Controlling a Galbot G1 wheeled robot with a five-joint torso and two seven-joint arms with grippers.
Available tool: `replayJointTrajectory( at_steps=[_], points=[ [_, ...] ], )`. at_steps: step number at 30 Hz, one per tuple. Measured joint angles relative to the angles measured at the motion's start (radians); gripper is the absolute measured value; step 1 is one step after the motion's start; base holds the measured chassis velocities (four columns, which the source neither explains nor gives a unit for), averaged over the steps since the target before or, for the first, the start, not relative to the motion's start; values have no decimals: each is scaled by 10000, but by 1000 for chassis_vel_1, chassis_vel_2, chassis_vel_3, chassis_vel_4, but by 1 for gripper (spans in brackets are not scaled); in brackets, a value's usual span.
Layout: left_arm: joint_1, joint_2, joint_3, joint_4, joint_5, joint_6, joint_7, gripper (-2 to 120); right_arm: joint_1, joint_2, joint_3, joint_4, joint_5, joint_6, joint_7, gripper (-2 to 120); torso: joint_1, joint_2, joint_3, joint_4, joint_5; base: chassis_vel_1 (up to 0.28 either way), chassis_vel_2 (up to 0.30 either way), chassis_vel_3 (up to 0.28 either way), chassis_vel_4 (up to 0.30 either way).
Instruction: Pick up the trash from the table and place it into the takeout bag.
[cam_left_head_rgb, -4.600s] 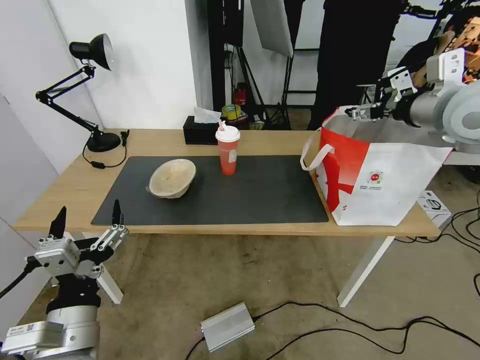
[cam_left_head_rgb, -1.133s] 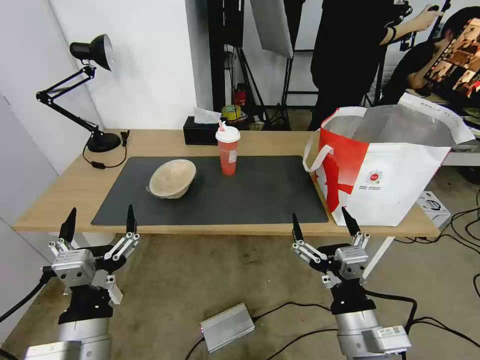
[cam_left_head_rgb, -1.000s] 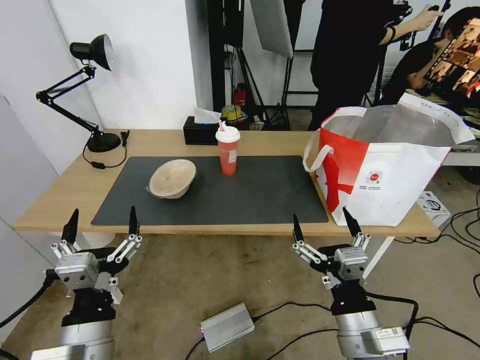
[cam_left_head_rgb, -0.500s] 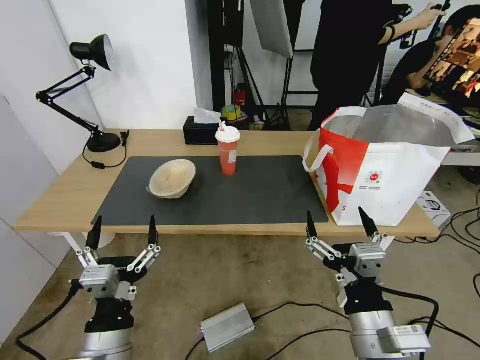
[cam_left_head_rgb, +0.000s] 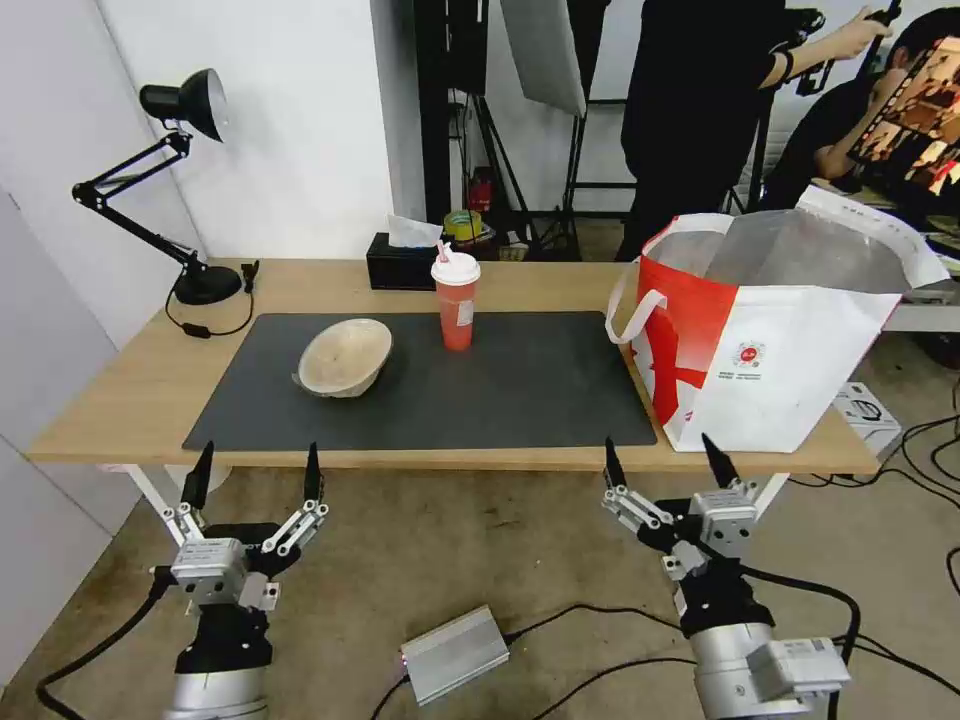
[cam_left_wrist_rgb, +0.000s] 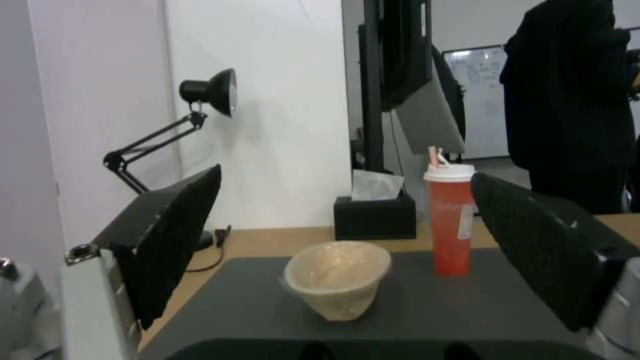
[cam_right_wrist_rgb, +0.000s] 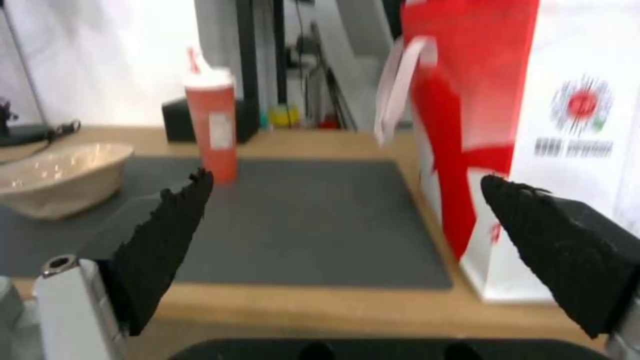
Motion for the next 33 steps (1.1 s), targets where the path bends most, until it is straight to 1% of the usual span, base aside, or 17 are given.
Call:
replayJointTrajectory(
  at_steps=[2, 11, 29, 33],
  points=[
    [27, 5, -58, -27, -3, 114, -6, 100, 88, -75, 39, 0, 151, -279, 32, 100, 0, 0, 0, 0, 0, 0, 0, 0, 0],
    [26, 53, -172, -40, -25, 242, -9, 100, 329, -261, 130, -6, 331, -577, 6, 100, 0, 0, 0, 0, 0, 0, 0, 0, 0],
    [-37, 49, -245, 23, -58, 598, -32, 100, 671, -339, 245, -18, 615, -603, 9, 100, 1, 0, 1, 0, 0, 0, 0, 0, 0],
    [-41, 90, -207, -11, -81, 754, -37, 100, 1018, -567, 287, -20, 1123, -780, 11, 100, 0, 0, 0, 0, -1, 0, 0, 0, 0]
  ],
)
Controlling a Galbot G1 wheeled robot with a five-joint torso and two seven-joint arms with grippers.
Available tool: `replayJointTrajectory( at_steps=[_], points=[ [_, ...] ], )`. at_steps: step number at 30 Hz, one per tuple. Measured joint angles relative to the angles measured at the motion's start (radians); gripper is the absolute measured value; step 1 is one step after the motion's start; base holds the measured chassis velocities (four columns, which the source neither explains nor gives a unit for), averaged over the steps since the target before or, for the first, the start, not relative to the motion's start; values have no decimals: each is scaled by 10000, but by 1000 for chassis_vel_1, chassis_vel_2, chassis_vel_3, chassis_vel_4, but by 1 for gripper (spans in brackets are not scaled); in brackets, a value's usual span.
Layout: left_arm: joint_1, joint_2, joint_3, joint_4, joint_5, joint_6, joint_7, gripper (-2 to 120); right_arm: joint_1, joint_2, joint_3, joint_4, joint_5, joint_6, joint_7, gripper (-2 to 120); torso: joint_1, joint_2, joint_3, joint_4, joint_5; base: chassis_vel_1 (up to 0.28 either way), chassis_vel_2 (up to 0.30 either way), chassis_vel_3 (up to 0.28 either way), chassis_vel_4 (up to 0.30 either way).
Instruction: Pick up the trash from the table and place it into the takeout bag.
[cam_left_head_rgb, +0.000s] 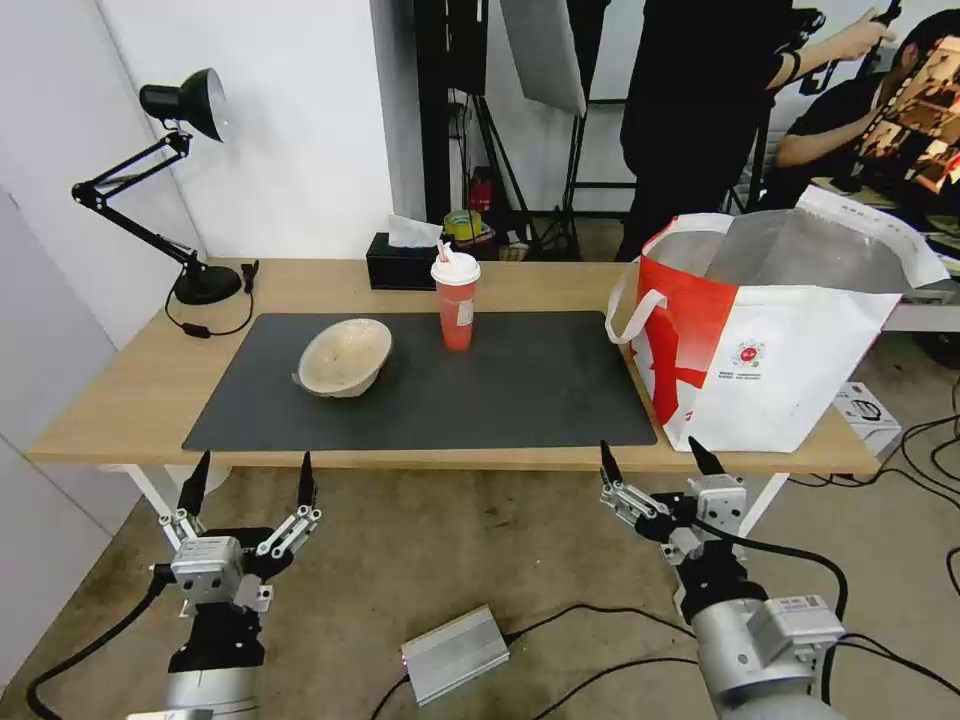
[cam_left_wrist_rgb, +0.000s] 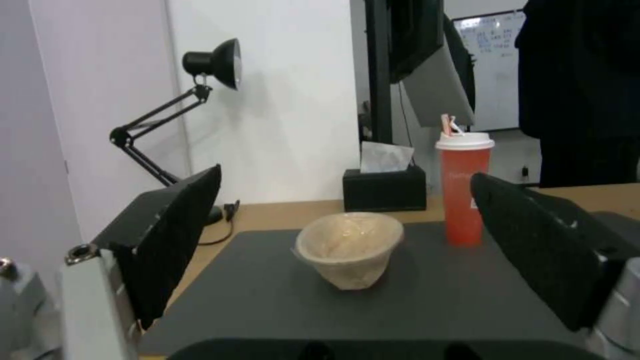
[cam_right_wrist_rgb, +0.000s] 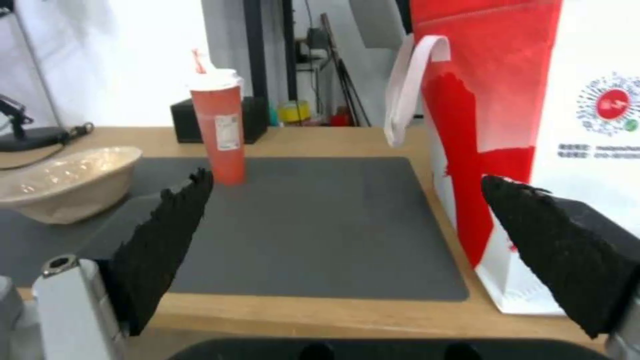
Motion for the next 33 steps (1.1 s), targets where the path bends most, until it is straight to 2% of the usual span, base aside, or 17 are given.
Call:
replayJointTrajectory(
  at_steps=[6, 14, 22, 33],
  points=[
    [0, 54, 24, -34, 1, 122, -15, 100, 658, -535, 78, -269, 546, -168, 64, 100, -1, 0, 0, 0, 1, 0, 0, 0, 0],
    [-26, 107, -40, -180, 1, 473, -45, 100, 2782, -1446, -224, -1239, 2208, -676, 446, 100, 0, -1, 1, 1, 2, 0, 0, 0, 0],
    [34, -101, -95, -201, 198, 509, -54, 100, 4348, -1839, -710, -2073, 3158, -950, 591, 100, 0, -1, 1, 1, 0, 0, 0, 0, 0],
    [125, -185, -216, -382, 304, 511, -55, 100, 6401, -2019, -1748, -3488, 3684, -1036, 805, 100, 1, -1, 1, 0, -1, 0, 0, 0, 0]
  ],
)
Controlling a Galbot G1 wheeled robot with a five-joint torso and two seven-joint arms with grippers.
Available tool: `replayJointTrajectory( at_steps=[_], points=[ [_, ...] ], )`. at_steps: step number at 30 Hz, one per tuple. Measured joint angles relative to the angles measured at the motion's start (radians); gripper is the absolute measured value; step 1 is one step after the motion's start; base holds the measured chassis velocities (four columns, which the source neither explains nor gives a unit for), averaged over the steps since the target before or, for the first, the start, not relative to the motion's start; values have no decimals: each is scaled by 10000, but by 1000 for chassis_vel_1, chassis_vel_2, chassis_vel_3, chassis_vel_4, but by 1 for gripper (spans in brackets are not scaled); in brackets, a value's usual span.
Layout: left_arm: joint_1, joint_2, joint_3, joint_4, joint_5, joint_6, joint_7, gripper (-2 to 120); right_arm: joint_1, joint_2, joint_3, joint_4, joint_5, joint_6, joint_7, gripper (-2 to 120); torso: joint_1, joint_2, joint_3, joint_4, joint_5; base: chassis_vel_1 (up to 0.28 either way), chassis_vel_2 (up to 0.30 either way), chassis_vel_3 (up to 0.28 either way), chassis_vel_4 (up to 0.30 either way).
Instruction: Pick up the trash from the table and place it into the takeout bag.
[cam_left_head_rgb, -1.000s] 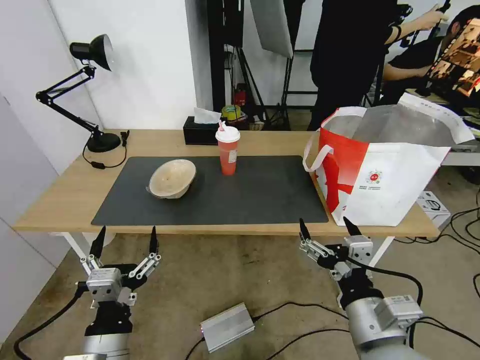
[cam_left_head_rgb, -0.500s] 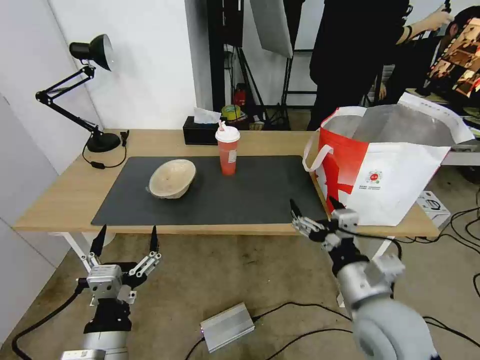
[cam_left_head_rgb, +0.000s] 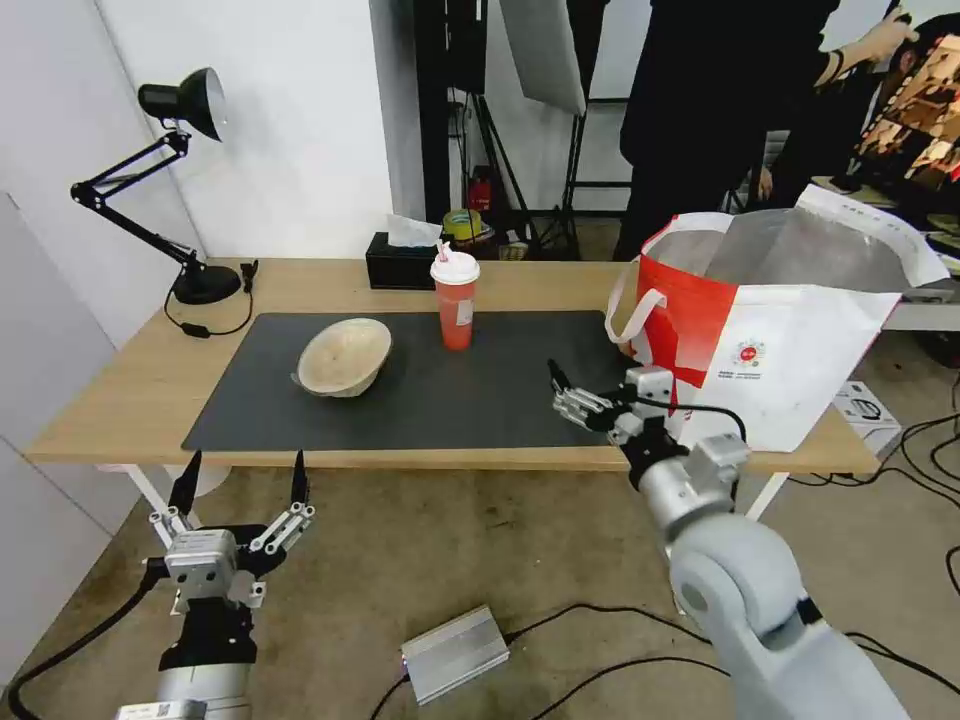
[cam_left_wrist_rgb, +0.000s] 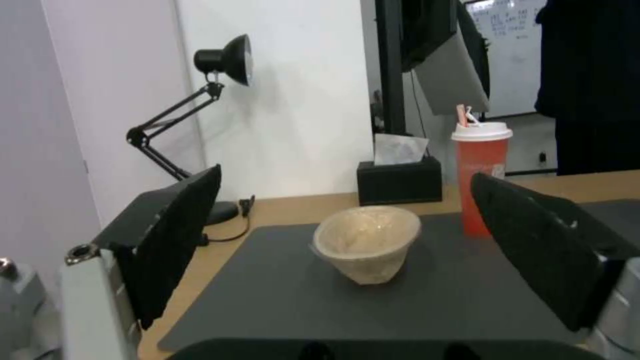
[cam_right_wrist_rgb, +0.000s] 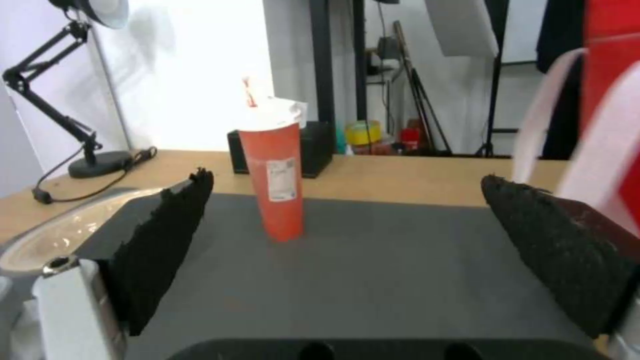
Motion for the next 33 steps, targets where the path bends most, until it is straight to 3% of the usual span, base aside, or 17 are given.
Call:
replayJointTrajectory(
  at_steps=[16, 33],
  points=[
    [283, -51, -116, -231, 17, 0, 9, 100, 2818, 677, -1567, -2698, 207, 41, 128, 100, 0, 0, -1, 0, 0, 0, 0, 0, 0],
    [285, -115, -153, -252, -14, -3, 8, 100, 3997, 1319, -2582, -4417, 270, 411, 25, 100, 0, 0, -1, 1, 0, 0, 0, 0, 0]
  ],
)
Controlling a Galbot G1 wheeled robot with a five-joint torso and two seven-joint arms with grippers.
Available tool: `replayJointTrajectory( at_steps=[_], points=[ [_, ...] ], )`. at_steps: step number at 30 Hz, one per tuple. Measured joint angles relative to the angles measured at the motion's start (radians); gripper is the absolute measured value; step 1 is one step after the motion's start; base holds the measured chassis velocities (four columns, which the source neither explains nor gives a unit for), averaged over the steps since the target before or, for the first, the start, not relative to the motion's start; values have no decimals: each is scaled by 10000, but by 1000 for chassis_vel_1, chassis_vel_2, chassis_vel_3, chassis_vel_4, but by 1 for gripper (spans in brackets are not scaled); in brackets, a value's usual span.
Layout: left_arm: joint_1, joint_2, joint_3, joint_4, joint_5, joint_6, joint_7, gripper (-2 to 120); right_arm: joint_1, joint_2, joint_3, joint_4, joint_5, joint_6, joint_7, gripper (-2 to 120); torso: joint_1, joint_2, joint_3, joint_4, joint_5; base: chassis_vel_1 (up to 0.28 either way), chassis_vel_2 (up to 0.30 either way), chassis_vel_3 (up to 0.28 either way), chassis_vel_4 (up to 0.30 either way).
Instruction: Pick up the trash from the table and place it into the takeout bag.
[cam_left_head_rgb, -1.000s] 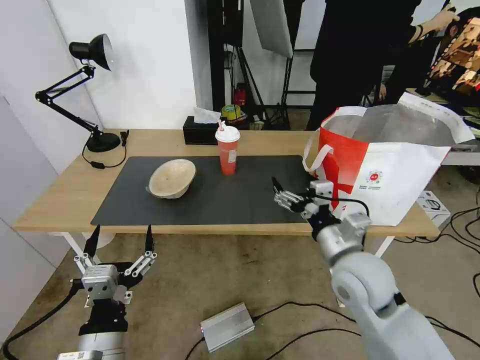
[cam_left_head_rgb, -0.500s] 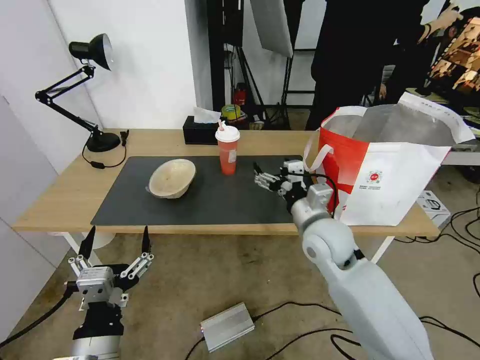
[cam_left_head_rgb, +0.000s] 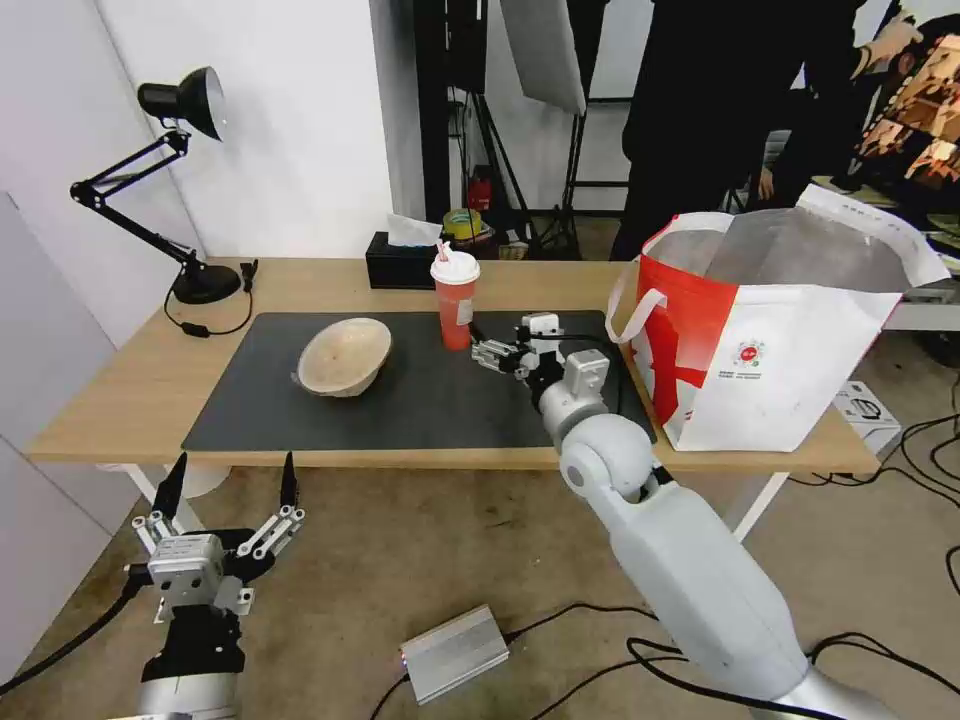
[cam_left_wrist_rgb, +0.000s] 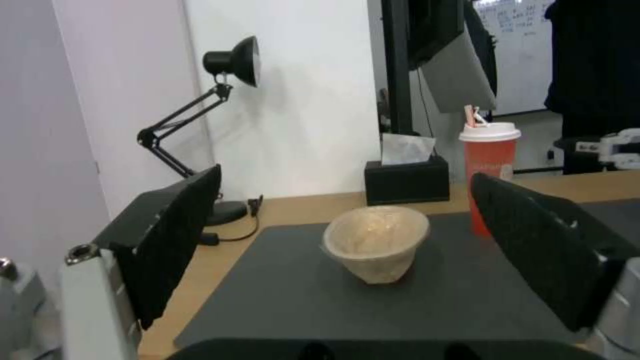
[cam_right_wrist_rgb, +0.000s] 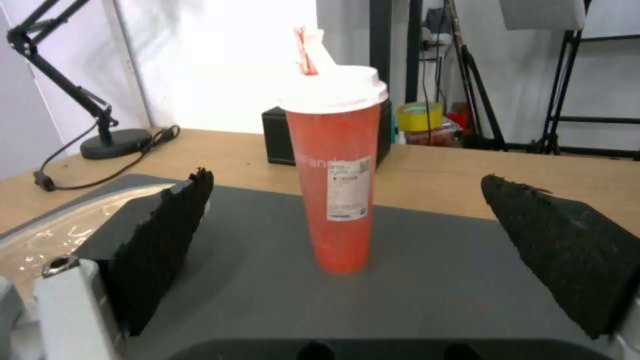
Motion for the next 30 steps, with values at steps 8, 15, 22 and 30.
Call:
replayJointTrajectory(
  at_steps=[8, 15, 22, 30],
  points=[
    [-18, -30, -34, -21, -10, -2, -6, 100, 448, 140, -134, -624, -30, 132, -194, 100, -1, 1, 0, -1, -1, 0, 0, 0, 0],
    [-93, -62, -24, 35, -16, -3, -8, 100, 948, 488, -405, -1372, 129, 439, -393, 100, -2, 2, 0, -1, 0, 0, 0, 0, 0],
    [-150, -48, 41, 114, -7, -7, -3, 100, 1568, 839, -503, -2254, 133, 505, -435, 100, -1, 1, 0, 0, 0, 0, 0, 0, 0],
    [-165, -6, 100, 137, 14, -9, 7, 100, 1638, 952, -497, -2636, 130, 504, -482, 100, -2, 1, 0, -1, 1, 0, 0, 0, 0]
  ],
)
